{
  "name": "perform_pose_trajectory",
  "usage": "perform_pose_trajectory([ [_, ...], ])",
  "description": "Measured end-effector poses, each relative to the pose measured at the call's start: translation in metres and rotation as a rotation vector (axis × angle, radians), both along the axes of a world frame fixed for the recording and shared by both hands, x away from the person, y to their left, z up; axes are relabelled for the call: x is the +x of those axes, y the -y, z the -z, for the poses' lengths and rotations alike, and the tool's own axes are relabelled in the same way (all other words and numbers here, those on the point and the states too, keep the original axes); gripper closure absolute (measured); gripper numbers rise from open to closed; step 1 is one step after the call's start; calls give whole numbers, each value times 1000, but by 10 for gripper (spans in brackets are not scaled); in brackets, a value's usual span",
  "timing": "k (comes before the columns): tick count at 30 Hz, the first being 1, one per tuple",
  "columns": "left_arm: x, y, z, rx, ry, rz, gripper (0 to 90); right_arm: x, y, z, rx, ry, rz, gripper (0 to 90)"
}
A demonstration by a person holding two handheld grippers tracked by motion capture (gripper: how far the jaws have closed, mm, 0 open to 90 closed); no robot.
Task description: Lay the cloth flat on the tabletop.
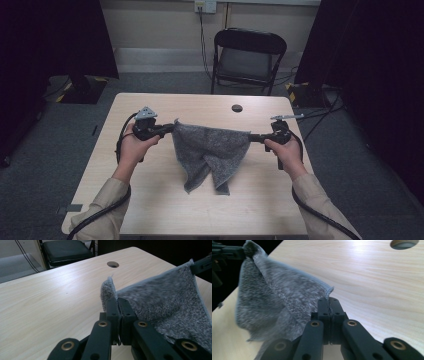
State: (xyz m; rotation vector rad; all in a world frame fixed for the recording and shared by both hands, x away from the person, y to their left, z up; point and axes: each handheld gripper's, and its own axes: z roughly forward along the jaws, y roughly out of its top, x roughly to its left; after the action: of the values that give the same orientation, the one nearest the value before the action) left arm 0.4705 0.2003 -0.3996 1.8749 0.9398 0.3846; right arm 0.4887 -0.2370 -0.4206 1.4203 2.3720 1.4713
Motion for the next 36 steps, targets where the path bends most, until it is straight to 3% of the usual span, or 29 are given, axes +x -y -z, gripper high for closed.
perform_pose_trajectory([
  [4,5,3,7,-4,-9,-15,879,9,-6,6,-28,-1,34,898],
  [10,13,-1,16,-21,9,-85,864,15,-12,8,-78,40,88,895],
  [12,15,-3,17,-37,40,-116,776,17,-12,9,-27,73,125,839],
  [14,14,-2,17,-50,44,-122,665,16,-13,11,-19,94,153,754],
  [16,9,-2,19,-33,54,-109,565,13,-13,12,-9,128,149,702],
  [17,6,-2,20,-39,47,-105,556,10,-13,12,-4,129,148,667],
  [20,-5,-1,27,-35,24,-87,450,0,-13,14,-15,153,112,620],
  [24,-19,3,34,-27,12,-39,377,-18,-15,15,-47,185,40,587],
  [25,-29,7,39,-14,24,-2,372,-23,-16,16,-46,191,15,586],
  [27,-38,12,43,-20,9,27,361,-34,-18,17,-61,211,-13,581],
  [32,-58,24,50,-18,-2,76,349,-58,-27,24,-68,214,-109,590],
  [36,-71,32,58,4,-14,112,355,-72,-31,29,-56,215,-138,594],
])
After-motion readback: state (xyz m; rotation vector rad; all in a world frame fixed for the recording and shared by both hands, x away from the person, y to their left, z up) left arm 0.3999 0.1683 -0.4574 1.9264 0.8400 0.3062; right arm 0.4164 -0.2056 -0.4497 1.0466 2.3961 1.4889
